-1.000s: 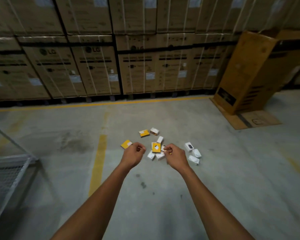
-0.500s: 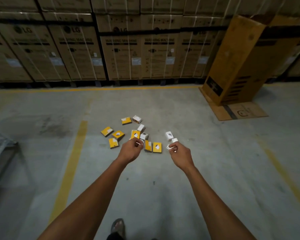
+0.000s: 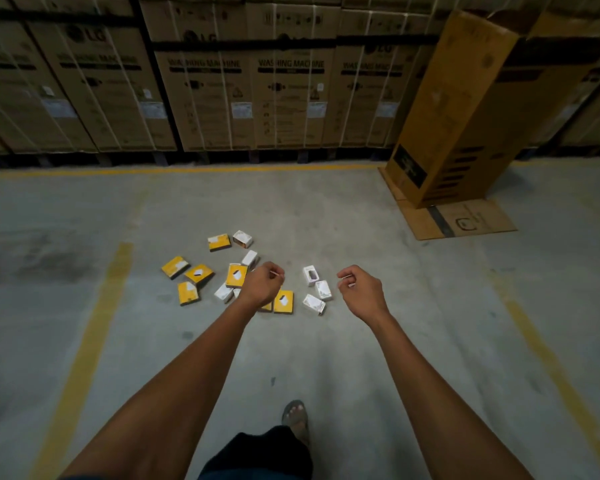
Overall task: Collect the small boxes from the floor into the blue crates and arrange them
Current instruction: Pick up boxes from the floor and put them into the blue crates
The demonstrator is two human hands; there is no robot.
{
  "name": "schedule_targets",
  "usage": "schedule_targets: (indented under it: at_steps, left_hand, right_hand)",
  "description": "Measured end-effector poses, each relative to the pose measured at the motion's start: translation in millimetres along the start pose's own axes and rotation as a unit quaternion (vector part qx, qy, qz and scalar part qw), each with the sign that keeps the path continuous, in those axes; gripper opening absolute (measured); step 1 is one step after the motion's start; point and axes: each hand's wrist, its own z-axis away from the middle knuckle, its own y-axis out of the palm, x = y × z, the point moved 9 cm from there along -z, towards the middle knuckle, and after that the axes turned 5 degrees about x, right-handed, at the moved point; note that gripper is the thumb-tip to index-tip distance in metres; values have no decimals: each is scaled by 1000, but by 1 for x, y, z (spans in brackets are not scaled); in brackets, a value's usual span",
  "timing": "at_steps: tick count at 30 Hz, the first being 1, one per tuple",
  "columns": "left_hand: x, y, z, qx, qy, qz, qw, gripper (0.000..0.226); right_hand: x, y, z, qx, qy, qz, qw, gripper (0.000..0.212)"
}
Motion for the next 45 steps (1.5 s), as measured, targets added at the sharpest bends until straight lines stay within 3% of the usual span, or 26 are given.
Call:
schedule_targets:
  at_steps: [8, 15, 24, 30, 36, 45]
  left_hand:
    - [-87, 51, -133, 16, 10, -32, 999, 5]
    - [-130, 78, -200, 4, -8, -56, 998, 14]
    - [-131, 115, -277, -100, -102, -48, 989, 20]
    - [-90, 160, -337, -125, -147, -63, 979, 20]
    - [-25, 201, -400, -127, -145, -102, 976, 23]
    - [151, 296, -469, -122, -130, -141, 974, 29]
  right_hand:
    - [-22, -76, -130, 10, -9, 18, 1000, 18]
    - [-50, -94, -225, 50, -11, 17, 999, 18]
    - [-90, -74, -364, 166, -77, 36, 983, 18]
    - [-140, -31, -440, 207, -123, 63, 968, 19]
    - [-200, 57, -489, 258, -141, 76, 953, 15]
    - [-338, 208, -508, 285, -200, 125, 929, 13]
